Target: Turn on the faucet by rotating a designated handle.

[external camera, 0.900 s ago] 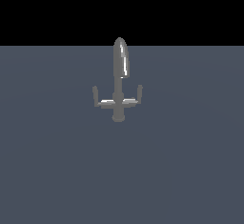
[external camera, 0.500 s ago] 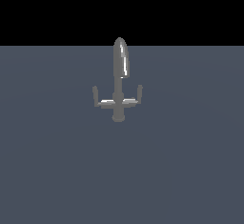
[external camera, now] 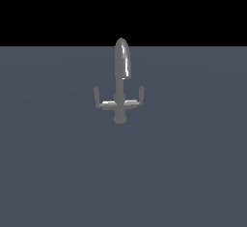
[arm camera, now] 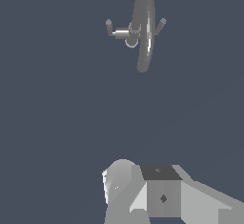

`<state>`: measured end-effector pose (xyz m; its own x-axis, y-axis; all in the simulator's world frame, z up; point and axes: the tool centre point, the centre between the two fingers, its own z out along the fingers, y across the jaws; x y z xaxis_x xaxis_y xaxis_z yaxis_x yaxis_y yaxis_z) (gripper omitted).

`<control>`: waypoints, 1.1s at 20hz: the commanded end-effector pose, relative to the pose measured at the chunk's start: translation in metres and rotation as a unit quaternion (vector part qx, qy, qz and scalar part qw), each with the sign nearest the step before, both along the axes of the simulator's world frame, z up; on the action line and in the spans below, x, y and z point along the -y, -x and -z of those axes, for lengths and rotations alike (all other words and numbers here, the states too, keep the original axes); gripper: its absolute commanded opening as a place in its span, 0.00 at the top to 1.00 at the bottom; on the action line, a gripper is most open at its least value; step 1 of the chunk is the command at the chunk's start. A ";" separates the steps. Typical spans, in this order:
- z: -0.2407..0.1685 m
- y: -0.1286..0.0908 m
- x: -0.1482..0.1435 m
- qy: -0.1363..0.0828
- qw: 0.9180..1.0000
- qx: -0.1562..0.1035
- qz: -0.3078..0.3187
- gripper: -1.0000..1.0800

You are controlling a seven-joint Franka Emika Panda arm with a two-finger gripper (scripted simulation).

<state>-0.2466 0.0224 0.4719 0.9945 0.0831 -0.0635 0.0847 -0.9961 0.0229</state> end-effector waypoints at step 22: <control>0.026 -0.040 0.018 0.118 0.954 -0.135 -0.240 1.00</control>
<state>-0.2111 0.0061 0.4481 0.8222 0.4473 -0.3520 0.5225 -0.8385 0.1548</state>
